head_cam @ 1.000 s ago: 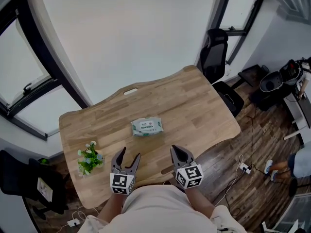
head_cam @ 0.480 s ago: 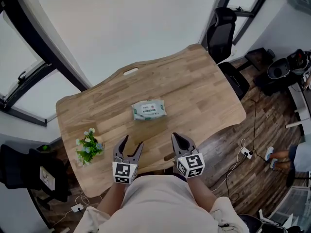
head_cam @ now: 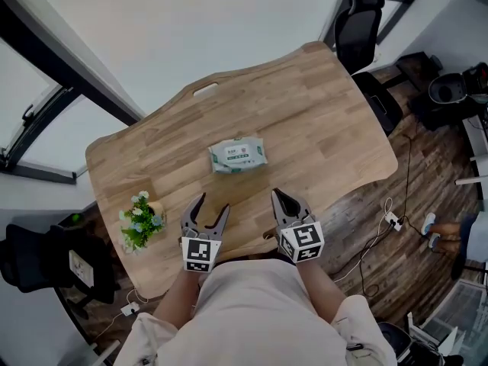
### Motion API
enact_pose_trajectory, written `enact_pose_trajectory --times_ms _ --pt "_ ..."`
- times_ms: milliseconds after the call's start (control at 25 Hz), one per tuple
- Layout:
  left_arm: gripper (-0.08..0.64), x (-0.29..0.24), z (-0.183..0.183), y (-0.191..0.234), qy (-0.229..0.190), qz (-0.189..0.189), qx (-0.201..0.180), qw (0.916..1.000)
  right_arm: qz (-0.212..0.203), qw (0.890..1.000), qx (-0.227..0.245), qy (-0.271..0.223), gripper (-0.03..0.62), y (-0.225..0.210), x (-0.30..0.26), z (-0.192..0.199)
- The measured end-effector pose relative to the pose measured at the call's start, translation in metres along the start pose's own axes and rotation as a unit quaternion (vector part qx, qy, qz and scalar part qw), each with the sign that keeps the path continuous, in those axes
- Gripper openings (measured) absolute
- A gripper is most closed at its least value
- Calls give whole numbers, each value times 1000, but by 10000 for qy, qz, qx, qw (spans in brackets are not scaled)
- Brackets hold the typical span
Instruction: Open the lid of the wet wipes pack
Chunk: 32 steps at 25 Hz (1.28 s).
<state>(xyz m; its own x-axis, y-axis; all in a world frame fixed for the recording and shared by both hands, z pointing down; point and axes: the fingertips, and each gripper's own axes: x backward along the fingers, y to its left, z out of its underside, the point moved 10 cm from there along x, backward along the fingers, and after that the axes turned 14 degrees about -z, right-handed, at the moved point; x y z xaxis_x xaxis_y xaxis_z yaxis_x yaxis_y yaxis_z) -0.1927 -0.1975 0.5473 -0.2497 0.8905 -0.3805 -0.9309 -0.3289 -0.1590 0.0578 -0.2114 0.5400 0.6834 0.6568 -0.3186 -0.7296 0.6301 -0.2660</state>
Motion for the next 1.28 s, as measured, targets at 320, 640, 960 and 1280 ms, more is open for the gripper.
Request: enact_pose_trajectory --times_ms 320,640,960,1280 --pt "285 -41 9 0 256 114 -420 9987 -34 9994 79 339 8 -18 -27 11" --pt "285 -72 10 -4 337 290 -1224 9915 -37 9981 83 611 8 -29 -53 24" --pt "285 -111 9 -6 309 426 -1804 9822 88 9963 91 850 8 -47 -76 39" --pt "285 -153 17 -15 499 676 -2526 9639 142 9942 217 1043 8 -65 -100 50"
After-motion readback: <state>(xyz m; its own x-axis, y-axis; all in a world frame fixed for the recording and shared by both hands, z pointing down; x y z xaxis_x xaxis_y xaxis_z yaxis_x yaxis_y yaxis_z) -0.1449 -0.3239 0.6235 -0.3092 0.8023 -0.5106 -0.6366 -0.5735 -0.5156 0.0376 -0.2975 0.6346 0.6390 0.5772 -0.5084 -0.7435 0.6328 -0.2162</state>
